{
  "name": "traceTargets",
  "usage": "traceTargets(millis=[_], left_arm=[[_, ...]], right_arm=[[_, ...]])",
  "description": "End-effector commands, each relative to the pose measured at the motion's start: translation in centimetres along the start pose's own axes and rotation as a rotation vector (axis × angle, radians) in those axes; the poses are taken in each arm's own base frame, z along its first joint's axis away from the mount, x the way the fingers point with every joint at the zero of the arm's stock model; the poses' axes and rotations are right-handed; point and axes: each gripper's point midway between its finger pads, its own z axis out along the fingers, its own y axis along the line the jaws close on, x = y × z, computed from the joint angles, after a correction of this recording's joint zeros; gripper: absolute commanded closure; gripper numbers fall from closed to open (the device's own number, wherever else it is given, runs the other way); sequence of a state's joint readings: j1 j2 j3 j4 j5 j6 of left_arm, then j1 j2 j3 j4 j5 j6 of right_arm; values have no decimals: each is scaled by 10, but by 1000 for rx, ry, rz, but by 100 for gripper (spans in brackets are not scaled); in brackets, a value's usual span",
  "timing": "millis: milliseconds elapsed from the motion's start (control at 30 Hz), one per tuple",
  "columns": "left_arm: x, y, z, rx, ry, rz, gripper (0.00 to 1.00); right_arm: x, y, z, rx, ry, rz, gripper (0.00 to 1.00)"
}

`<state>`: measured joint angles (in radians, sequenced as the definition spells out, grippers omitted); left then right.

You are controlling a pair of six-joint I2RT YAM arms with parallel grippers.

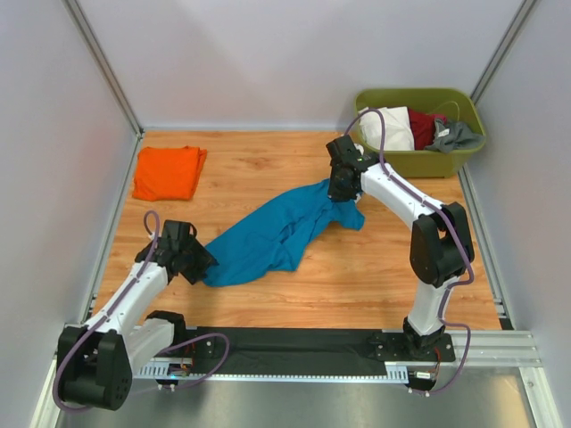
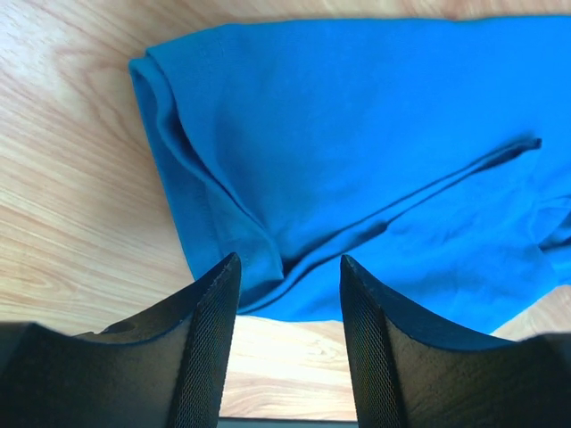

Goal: Fold and stack the t-shirts
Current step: Flatten the tshirt out

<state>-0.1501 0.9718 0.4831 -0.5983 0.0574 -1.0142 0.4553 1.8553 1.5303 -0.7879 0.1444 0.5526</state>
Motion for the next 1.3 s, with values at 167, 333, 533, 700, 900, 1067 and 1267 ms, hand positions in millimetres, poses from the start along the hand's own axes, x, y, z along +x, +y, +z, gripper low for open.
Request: traceTargets(millis=[167,333,533,700,900,1067,1267], left_arm=[[-14,-3,14,-25,-49,-4,50],[-19,-9,18,-20,-51,19,67],[-30,-7,24,-66,-85,44,100],[-74,-43,-20,-29,-214,108,100],[-154,-102,-118,73,-487,210,100],[-152,-130,-146,205,-467,312,98],[-95,-122,-86,307,-211,265,24]], right_arm=[[-14,8,-10,-31,-45,-12,100],[-15,5,-10,-16,-51,-19,100],[-27,8,-21,-23,-82,-27,100],[-63,17,-63,-53,-184,-62,100],[-125,25,-165,-128,-453,-97,100],[-131,37,-202,-243,-526,-131,100],[-100,30,-163,-217,-405,-96,100]])
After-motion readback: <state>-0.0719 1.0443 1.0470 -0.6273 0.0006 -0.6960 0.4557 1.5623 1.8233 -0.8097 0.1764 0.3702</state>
